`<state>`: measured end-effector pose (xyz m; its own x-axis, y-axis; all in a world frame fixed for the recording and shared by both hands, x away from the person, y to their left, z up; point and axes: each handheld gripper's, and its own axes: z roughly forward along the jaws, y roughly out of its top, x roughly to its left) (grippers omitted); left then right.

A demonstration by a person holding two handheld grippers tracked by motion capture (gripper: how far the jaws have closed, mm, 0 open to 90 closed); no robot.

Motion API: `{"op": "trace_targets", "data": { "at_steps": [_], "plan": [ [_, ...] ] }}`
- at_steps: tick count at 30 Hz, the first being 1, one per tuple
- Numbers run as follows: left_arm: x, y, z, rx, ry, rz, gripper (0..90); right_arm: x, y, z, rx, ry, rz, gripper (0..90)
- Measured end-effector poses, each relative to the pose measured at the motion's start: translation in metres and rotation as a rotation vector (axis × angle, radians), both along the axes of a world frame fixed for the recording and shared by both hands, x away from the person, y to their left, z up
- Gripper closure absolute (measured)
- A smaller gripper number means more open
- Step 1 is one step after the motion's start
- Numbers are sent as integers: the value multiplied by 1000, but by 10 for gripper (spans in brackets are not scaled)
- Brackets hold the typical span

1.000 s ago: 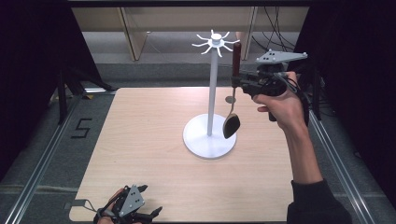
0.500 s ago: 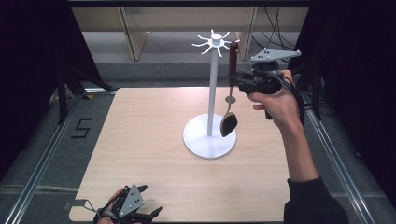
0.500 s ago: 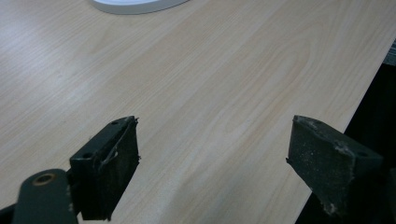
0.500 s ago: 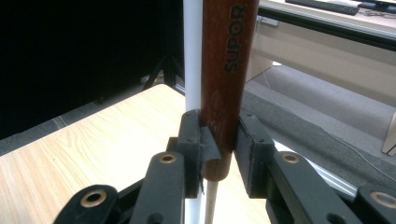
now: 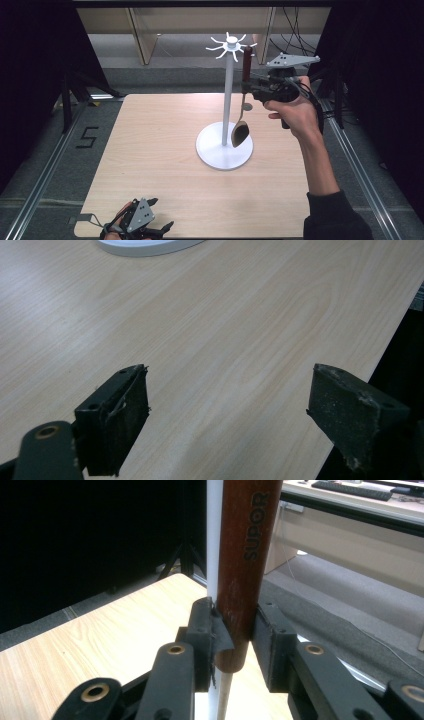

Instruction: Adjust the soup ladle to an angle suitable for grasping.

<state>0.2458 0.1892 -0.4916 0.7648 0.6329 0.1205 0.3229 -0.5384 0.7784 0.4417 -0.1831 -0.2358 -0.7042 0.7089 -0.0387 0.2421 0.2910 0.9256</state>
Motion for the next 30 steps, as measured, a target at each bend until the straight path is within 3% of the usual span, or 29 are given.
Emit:
{"op": "trace_targets", "data": {
  "at_steps": [2,5,11,12,13,25,27,28,30],
  "plan": [
    [1,0,0,11,-6,1,156,-3,-2,1,17,8,6,694],
    [0,-1,-1,-6,12,1,156,-6,-6,0,16,8,2,654],
    [0,-1,-2,-8,-4,8,156,-13,-9,-6,11,1,16,575],
    [1,-1,-1,-3,-7,4,156,-14,-11,-7,-9,-7,15,555],
    [0,-1,-1,-8,7,3,156,-16,-11,-9,-1,9,12,547],
    [1,-1,-1,3,-7,4,156,-26,-20,-22,6,15,13,474],
    [0,-2,-3,-23,-2,23,156,-28,-21,-25,8,11,14,457],
    [1,0,-1,9,-12,14,156,-28,-21,-26,17,21,23,445],
    [1,0,-1,6,-13,9,156,-32,-23,-28,19,17,6,430]
  ]
}}
